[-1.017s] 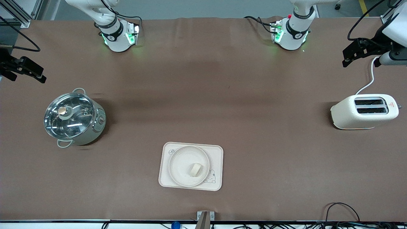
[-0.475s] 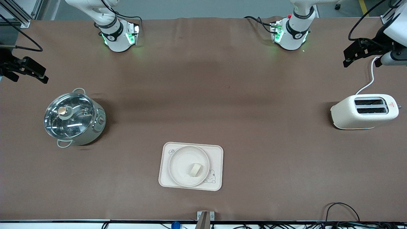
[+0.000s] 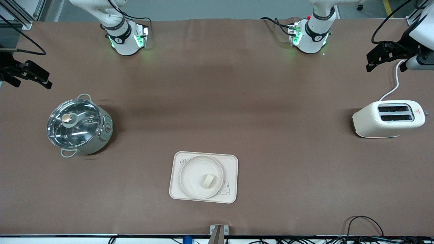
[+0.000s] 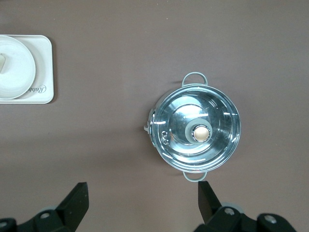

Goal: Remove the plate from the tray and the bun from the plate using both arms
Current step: 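Move the right gripper from the pot toward the plate on the tray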

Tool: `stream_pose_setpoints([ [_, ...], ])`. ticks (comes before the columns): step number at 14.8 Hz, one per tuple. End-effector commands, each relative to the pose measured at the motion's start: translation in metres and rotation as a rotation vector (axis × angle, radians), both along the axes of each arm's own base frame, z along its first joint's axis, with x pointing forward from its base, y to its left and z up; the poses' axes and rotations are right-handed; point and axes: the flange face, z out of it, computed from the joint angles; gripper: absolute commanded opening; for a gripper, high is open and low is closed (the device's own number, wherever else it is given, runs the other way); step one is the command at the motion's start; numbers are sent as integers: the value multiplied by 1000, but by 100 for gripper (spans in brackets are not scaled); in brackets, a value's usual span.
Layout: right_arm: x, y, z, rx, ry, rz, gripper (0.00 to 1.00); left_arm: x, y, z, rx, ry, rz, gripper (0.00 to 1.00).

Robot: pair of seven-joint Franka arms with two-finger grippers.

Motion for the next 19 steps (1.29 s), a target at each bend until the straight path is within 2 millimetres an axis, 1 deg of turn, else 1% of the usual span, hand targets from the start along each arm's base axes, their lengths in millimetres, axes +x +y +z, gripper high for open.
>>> stream_pose_setpoints([
  [1,-6,11,0,-8,-9,14,100,1,1,5,-8,-6,-9,100],
  [2,-6,19,3,1,-17,24,100,1,2,4,-7,-4,-9,100],
  [3,-1,29,-1,24,-22,33,100,1,2,5,-6,-7,-7,100],
  [4,10,42,-11,57,-32,14,100,2,2,5,-6,-10,-9,100],
  [6,42,76,-55,97,-19,-31,100,7,3,-1,-9,-3,-8,100],
  [7,61,93,-83,124,-15,-31,100,8,4,0,-12,-10,-7,100],
  [9,90,119,-139,198,6,-72,100,10,3,-1,-12,-16,-8,100],
  [10,106,129,-175,245,20,-104,100,12,4,-2,-15,-16,-7,100],
  [12,130,156,-228,285,7,-109,100,13,4,-4,-15,-18,-7,100],
  [14,146,190,-271,278,16,-78,100,15,3,-6,-19,-16,-6,100],
  [15,158,197,-293,279,13,-103,100,16,3,-6,-18,-19,-9,100],
  [16,170,202,-320,287,-6,-149,100,16,4,-7,-18,-17,-7,100],
  [17,176,218,-334,296,-47,-156,100,16,4,-7,-18,-17,-7,100],
  [18,178,243,-351,302,-82,-145,100,17,4,-8,-17,-14,-7,100],
  [19,179,257,-369,306,-103,-142,100,17,4,-8,-17,-14,-6,100],
])
